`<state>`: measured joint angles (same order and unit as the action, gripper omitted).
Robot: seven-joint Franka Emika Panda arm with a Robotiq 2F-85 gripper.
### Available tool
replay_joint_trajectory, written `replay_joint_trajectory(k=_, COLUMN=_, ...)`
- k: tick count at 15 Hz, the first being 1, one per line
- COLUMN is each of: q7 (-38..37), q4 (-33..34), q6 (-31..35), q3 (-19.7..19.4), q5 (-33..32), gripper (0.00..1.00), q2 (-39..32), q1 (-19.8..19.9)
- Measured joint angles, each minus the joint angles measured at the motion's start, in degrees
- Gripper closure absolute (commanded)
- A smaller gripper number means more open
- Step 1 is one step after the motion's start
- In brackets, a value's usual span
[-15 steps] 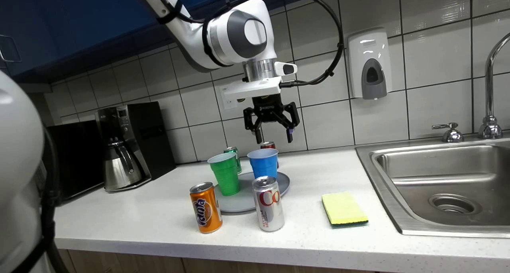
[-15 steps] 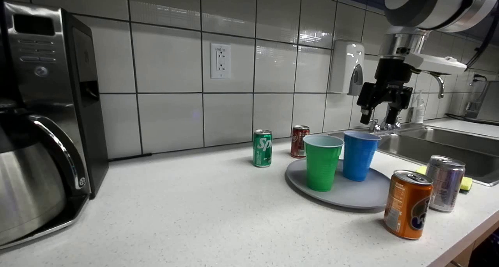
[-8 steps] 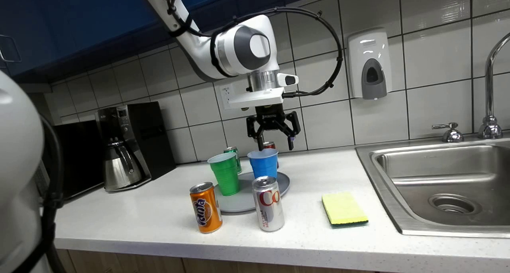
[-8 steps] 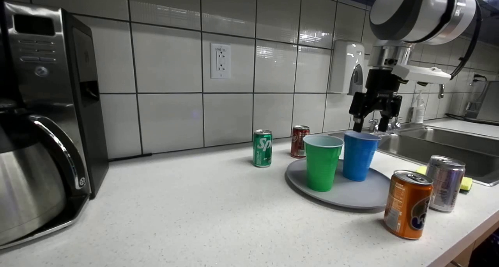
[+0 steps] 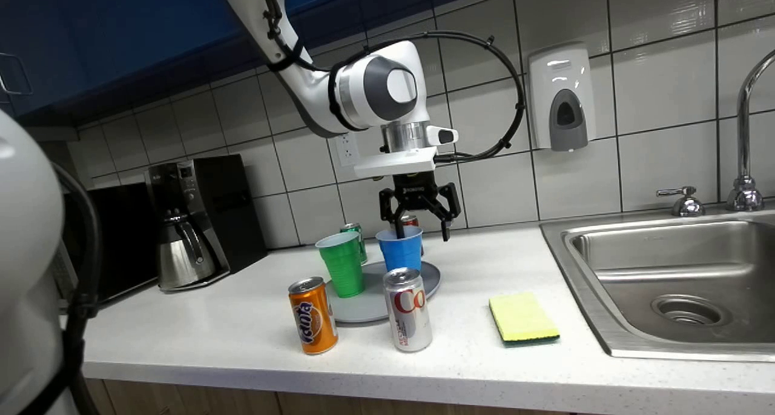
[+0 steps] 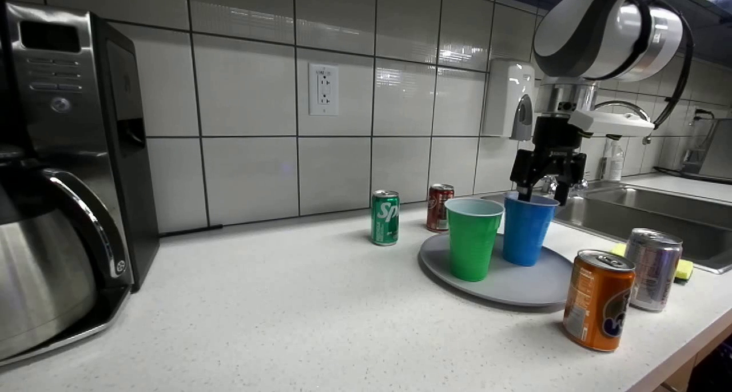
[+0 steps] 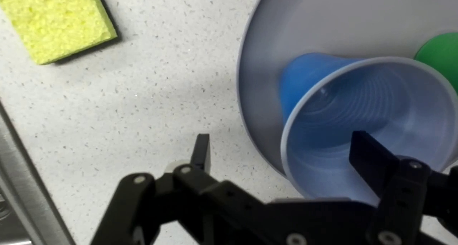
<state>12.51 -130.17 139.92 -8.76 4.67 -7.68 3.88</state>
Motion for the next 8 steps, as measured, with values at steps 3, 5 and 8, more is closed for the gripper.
replay_joint_trajectory(k=3, q7=0.0, q4=0.08, q6=0.0, q3=0.01, q5=0.0, gripper=0.42, q2=-0.44, q1=0.15)
replay_joint_trajectory(k=5, q7=0.0, q4=0.09, q6=0.0, q3=0.04, q5=0.0, gripper=0.58, q2=-0.51, q1=0.16)
replay_joint_trajectory(k=8, q7=0.0, q4=0.09, q6=0.0, q3=0.17, q5=0.0, gripper=0.8, q2=-0.51, q1=0.16)
